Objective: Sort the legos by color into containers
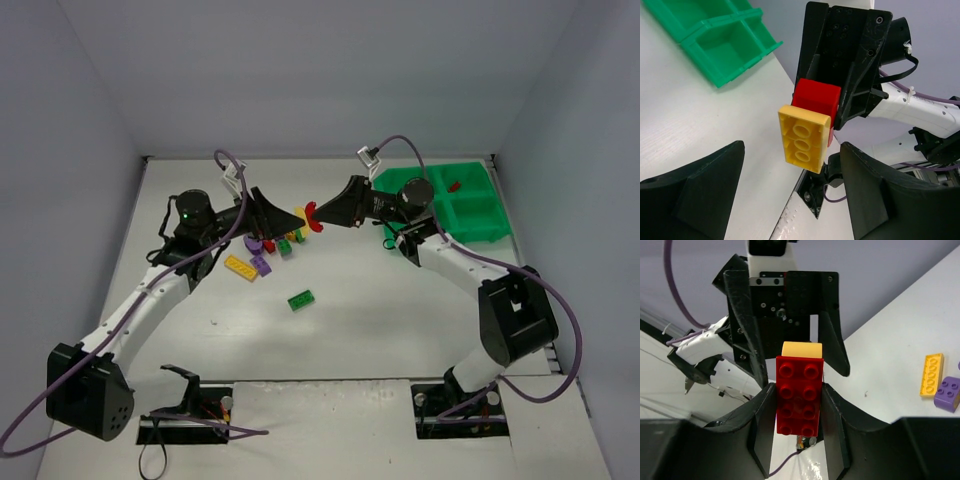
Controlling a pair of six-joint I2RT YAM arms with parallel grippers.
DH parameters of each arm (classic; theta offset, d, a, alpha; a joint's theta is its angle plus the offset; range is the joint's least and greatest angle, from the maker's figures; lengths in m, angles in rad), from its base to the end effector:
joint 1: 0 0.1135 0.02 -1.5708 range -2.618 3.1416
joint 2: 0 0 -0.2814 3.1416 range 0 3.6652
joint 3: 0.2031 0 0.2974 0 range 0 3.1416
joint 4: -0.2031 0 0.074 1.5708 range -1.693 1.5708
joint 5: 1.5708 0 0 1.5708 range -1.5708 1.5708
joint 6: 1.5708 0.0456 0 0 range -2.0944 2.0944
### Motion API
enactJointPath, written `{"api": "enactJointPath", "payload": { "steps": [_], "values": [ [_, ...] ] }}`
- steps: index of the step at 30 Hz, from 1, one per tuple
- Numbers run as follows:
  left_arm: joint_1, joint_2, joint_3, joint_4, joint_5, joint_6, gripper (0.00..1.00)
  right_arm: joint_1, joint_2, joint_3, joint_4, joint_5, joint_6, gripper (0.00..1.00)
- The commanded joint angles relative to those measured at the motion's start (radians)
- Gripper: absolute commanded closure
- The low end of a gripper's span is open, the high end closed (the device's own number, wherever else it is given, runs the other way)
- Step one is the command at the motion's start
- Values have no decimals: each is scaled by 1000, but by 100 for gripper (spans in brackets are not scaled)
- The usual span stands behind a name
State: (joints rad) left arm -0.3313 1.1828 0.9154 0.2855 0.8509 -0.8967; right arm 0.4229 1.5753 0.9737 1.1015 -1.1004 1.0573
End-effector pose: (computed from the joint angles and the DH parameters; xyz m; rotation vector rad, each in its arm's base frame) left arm 0.2861 -0.1347 0.3568 0.2695 1.7878 -1.5711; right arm 0.3284 0.1924 0.3249 -0.7512 1.4259 1.7811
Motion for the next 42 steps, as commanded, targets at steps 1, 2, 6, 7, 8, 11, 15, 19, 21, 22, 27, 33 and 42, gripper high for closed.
{"api": "enactJointPath", "payload": {
  "steps": [1, 2, 6, 7, 8, 11, 15, 19, 21, 22, 27, 33, 42],
  "values": [
    [8, 1, 43, 141, 60, -19, 29, -4, -1, 11, 224, -53, 90, 100],
    [8, 5, 45, 142, 65, -18, 29, -3, 2, 16, 227, -58, 95, 100],
    [8, 12, 57, 156, 71, -25, 30, -3, 3, 23, 218, -62, 92, 100],
    [8, 11, 56, 162, 74, -28, 31, -3, 3, 23, 218, -62, 92, 100],
    [6, 11, 54, 182, 77, -33, 34, -3, 5, 25, 218, -64, 92, 100],
    [8, 6, 50, 198, 83, -44, 37, -3, 8, 22, 218, -62, 92, 100],
    [8, 5, 48, 205, 85, -44, 40, -3, 11, 23, 224, -62, 95, 100],
    [6, 5, 46, 210, 88, -45, 41, -3, 17, 25, 232, -59, 102, 100],
    [5, 6, 45, 210, 86, -45, 44, -3, 18, 26, 245, -58, 109, 100],
    [6, 6, 43, 210, 85, -44, 45, -3, 20, 26, 248, -58, 116, 100],
    [6, 12, 42, 211, 80, -48, 52, -1, 25, 28, 273, -58, 133, 100],
    [0, 18, 50, 218, 74, -51, 53, 2, 23, 25, 274, -59, 136, 100],
    [-9, 28, 50, 210, 71, -48, 55, 2, 23, 26, 276, -56, 135, 100]
  ]
}}
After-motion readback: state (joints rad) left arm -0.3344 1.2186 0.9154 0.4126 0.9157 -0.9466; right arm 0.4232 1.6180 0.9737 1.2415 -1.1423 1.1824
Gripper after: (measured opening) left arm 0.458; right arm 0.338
